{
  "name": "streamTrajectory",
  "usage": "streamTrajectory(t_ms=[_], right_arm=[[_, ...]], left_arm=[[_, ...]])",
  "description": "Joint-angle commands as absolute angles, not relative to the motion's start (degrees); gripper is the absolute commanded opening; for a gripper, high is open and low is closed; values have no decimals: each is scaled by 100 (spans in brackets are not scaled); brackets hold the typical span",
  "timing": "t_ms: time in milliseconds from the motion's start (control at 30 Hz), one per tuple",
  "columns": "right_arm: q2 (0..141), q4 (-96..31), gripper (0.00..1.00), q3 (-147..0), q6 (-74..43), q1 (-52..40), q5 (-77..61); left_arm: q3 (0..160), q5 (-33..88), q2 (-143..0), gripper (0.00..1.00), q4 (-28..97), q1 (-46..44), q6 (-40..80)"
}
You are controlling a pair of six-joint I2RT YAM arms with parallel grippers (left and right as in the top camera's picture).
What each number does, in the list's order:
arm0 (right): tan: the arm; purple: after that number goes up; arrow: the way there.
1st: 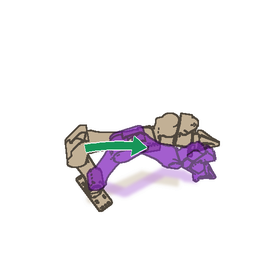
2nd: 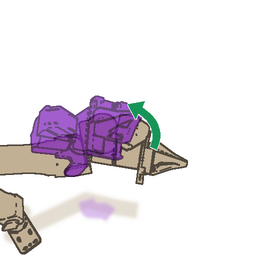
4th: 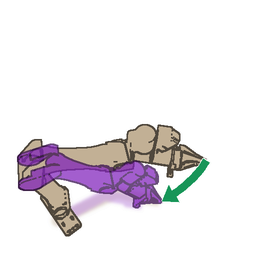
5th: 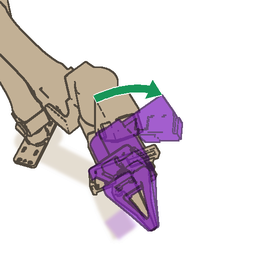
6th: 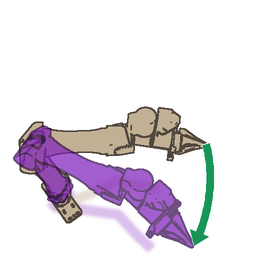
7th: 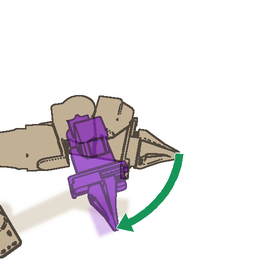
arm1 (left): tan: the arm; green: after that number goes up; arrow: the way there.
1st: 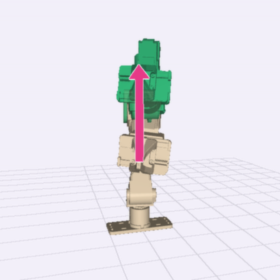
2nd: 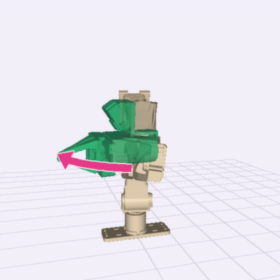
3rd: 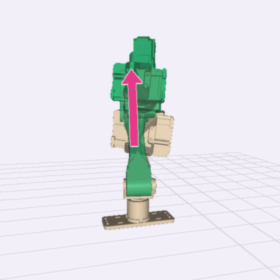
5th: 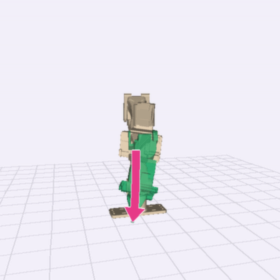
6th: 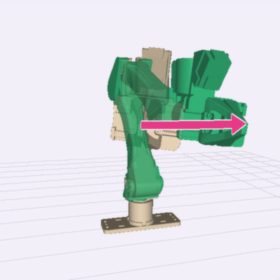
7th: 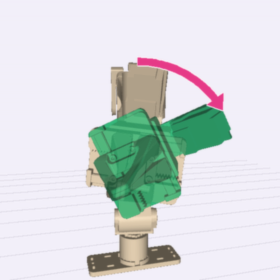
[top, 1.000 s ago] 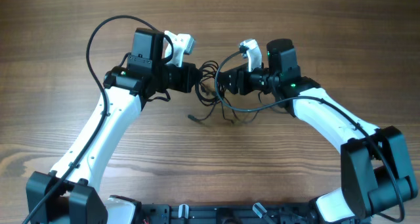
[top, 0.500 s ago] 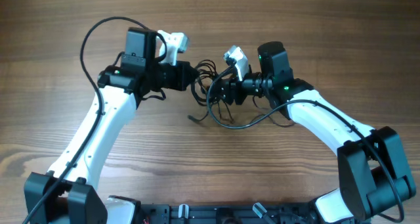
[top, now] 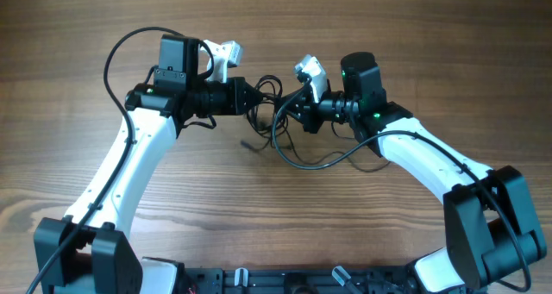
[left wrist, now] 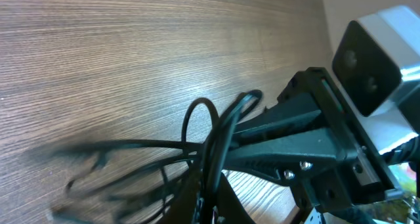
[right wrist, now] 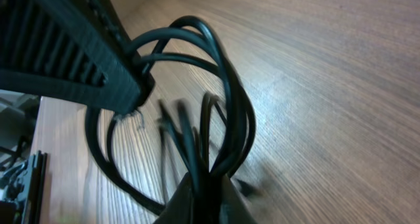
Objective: Untangle cables
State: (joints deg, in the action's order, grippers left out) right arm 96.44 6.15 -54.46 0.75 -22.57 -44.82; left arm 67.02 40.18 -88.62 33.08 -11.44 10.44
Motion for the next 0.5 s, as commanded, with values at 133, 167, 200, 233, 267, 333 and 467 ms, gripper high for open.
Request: streamTrajectory(t_ms=[133, 167, 200, 233, 267, 333, 467], right_arm=[[9708, 755, 4, -5474, 132, -2296, -5684], [9708, 657, 4, -5474, 132, -2296, -5684], [9706, 521, 4, -5474, 141, -2298, -5693], [9708, 364, 4, -5474, 152, -2298, -5725], [9708, 325, 4, -5474, 156, -2296, -5883], [9708, 386, 4, -5474, 152, -2296, -6368], [9708, 696, 5, -5474, 91, -2296, -6807]], left_arm=[[6663, 3264, -9402, 6, 3041, -1118, 1426], [6663, 3264, -9432, 6, 2998, -1087, 1428], [6663, 3258, -9452, 6, 2980, -1048, 1474], [6663, 3020, -9463, 6, 3026, -980, 1594], [6663, 2832, -9478, 6, 3052, -958, 1592], [6663, 2692, -9581, 6, 3070, -956, 1590], [6663, 2692, -10097, 5, 3070, -965, 1544]])
